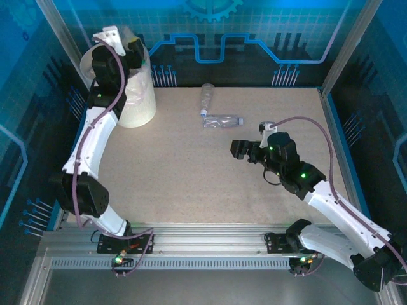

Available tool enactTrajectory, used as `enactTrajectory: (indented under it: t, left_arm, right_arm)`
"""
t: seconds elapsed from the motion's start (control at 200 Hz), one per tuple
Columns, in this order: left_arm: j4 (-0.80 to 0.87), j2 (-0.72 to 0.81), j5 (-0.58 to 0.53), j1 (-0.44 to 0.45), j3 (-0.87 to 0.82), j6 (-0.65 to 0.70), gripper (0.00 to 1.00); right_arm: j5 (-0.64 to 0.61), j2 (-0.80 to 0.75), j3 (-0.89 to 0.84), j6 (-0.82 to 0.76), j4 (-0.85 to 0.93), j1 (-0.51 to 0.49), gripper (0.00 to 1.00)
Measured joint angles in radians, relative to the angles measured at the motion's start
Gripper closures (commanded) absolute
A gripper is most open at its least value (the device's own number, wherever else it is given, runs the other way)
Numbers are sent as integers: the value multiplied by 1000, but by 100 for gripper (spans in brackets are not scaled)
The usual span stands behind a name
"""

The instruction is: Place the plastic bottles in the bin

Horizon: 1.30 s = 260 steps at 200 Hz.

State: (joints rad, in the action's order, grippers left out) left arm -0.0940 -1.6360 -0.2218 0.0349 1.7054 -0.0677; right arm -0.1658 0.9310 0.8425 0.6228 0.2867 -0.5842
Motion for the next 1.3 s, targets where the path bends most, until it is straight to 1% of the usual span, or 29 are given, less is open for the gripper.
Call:
enactTrajectory:
  t: [0.155,0.245,0.365,0.405,0.515,0.63,0.675,0.725,0.77,0.845,0.95,1.05,1.176,1.301]
  left_arm:
    - [-99,-83,-26,-78,31,-10,40]
    - [-94,-148,-37,-126,89,-59,40]
    - [-49,-235,-36,-187,174,-203,40]
    - [-29,-265,-36,-208,201,-275,41]
    - [40,-329,-37,-240,274,-426,41]
    - [137,-410,-34,-251,387,-580,41]
    - [167,-438,-31,-252,427,-621,40]
    - [221,-479,-22,-252,491,-678,35]
    - [268,-518,-16,-251,557,-721,27]
    - [328,-565,-5,-249,635,-803,23]
    - [375,-575,6,-246,652,-885,17]
    - [389,-576,21,-246,663,-943,14]
    - [398,-576,39,-247,668,-982,13]
    - [404,-576,55,-247,668,-991,11]
  right_arm:
    - [-24,-9,-10,0,14,0,0]
    - [-37,-14,-10,0,20,1,0]
    - [-43,-18,-11,1,21,1,0]
    - [-44,-18,-11,1,21,1,0]
    - [-44,-18,-11,3,21,1,0]
    - [-44,-18,-11,5,23,1,0]
    - [-44,-18,-11,5,28,1,0]
    - [-45,-19,-11,5,32,1,0]
    - [-45,-21,-11,5,37,1,0]
    - [-48,-24,-11,5,43,1,0]
    - [-56,-28,-11,5,51,1,0]
    - [-64,-36,-11,5,61,1,0]
    - [-70,-47,-11,5,65,1,0]
    - [-70,-54,-11,5,67,1,0]
